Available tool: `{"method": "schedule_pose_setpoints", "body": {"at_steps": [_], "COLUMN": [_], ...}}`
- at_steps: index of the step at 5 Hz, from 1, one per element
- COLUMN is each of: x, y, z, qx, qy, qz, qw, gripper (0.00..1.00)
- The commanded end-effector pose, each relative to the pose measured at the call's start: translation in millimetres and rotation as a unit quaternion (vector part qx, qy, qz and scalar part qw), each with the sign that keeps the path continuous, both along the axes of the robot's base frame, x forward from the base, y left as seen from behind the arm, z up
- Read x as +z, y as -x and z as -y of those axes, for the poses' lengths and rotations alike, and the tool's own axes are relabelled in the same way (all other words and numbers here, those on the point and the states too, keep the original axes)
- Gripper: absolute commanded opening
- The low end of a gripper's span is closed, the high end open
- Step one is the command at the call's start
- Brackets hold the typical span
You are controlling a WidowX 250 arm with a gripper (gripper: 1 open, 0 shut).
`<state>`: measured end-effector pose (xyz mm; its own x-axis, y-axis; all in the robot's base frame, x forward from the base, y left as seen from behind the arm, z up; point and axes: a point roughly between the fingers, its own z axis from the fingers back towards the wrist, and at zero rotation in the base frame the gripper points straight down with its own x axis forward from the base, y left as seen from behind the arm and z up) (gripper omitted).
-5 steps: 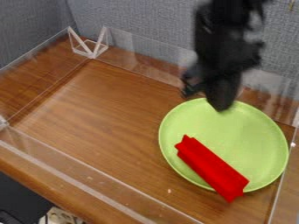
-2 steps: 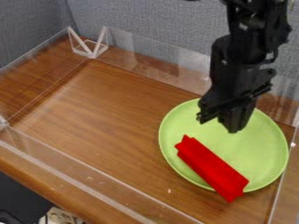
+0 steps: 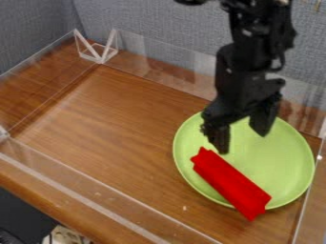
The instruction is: Put the red object on the green plate
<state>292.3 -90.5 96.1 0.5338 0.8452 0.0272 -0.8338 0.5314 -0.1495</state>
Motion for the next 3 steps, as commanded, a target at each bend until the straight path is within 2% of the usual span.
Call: {"method": "schedule_pose_setpoints", "body": {"at_steps": [1,2,3], "x": [41.8,52.3,51.9], "y": [-2.5,-4.0,-3.1], "z": [-1,9,24], "qx": [-0.013,0.013,0.035], "qy": [0.028,0.032,0.026], "qz": [0.038,0.048,0.054], "qw": [0.9988,0.9983,0.9976], "gripper": [1.0,1.0,1.0]}}
